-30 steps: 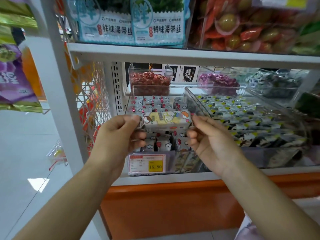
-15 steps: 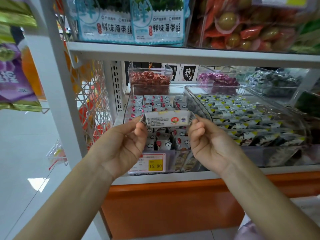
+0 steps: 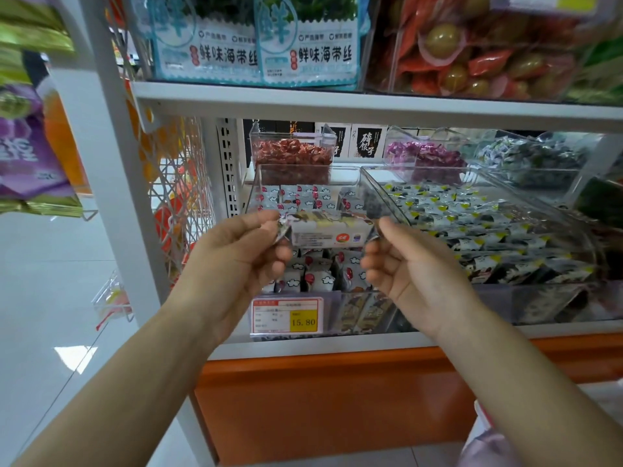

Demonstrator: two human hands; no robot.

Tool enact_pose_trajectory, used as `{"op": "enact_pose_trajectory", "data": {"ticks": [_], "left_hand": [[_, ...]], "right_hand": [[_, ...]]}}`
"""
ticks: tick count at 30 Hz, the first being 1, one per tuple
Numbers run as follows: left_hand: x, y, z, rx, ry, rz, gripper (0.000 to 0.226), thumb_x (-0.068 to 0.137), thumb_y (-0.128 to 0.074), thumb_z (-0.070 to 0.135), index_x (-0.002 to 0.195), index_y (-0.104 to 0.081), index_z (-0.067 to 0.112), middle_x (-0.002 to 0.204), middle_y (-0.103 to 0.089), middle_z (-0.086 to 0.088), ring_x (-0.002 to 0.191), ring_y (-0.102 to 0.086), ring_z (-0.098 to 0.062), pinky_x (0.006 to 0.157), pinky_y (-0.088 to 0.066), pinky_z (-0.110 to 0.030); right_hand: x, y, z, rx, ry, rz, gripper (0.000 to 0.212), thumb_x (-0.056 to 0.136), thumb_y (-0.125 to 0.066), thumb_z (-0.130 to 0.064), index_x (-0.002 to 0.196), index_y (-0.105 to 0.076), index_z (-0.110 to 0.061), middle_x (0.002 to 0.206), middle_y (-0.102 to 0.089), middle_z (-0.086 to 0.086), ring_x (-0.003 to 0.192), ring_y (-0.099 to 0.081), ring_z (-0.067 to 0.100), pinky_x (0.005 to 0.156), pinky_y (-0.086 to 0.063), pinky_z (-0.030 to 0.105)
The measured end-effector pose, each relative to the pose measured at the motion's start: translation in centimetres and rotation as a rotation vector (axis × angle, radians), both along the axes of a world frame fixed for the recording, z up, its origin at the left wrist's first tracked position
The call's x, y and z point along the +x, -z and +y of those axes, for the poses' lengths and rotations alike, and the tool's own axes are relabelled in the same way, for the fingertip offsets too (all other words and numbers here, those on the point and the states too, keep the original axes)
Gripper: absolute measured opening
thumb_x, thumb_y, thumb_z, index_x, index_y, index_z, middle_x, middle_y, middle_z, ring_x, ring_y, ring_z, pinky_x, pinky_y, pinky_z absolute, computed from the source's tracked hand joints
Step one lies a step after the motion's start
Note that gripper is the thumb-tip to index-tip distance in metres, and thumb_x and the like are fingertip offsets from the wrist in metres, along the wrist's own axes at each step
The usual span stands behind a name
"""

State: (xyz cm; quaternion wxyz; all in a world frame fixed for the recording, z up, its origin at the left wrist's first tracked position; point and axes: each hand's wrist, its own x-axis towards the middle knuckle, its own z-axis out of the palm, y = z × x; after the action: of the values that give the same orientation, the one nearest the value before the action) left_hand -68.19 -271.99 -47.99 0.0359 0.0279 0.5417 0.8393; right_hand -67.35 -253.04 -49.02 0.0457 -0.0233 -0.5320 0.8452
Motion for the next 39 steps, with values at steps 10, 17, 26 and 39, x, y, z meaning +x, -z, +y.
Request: {"op": "enact_pose_trajectory", "data": {"ticks": [10,17,26,39], "left_hand": [[0.6,0.1,0.0,-0.772,-0.199,0.477,0.034,0.094,-0.048,0.002,0.108,-0.06,0.03,0.09,-0.063,0.001,0.058,-0.062,0.004,0.051,-0.042,-0.003],[0.0,0.6,0.0,-0.694,-0.104,0.481,0.034,0.097,-0.042,0.011,0.127,-0.055,0.021,0.111,-0.056,0.003,0.087,-0.062,0.002,0.066,-0.051,-0.009],[0.2,0.2,-0.5,-0.752,-0.082,0.495,0.033,0.09,-0.056,0.01,0.096,-0.062,0.042,0.103,-0.065,0.005,0.092,-0.063,0.0,0.075,-0.047,-0.005],[0.2,0.1,-0.1,-0.617,-0.046,0.321,0.016,0.084,-0.063,0.018,0.072,-0.062,0.008,0.067,-0.067,-0.006,0.057,-0.065,-0.008,0.05,-0.05,-0.016]], "right_hand": [[-0.1,0.2,0.1,0.21,-0.006,0.173,0.013,0.088,-0.058,-0.023,0.1,-0.06,-0.018,0.101,-0.061,0.012,0.076,-0.07,0.021,0.048,-0.053,0.026],[-0.7,1.1,0.4,0.318,0.031,0.202,0.016,0.085,-0.062,-0.011,0.1,-0.058,-0.015,0.103,-0.054,0.008,0.07,-0.067,0.016,0.063,-0.056,0.033],[-0.6,1.1,-0.1,0.342,0.02,0.212,0.006,0.083,-0.065,-0.011,0.078,-0.067,-0.012,0.089,-0.066,0.012,0.08,-0.069,0.021,0.061,-0.056,0.027],[0.3,0.7,-0.8,0.753,0.143,0.347,0.013,0.087,-0.062,-0.022,0.079,-0.065,-0.013,0.077,-0.064,0.004,0.078,-0.063,0.022,0.074,-0.053,0.045]]}}
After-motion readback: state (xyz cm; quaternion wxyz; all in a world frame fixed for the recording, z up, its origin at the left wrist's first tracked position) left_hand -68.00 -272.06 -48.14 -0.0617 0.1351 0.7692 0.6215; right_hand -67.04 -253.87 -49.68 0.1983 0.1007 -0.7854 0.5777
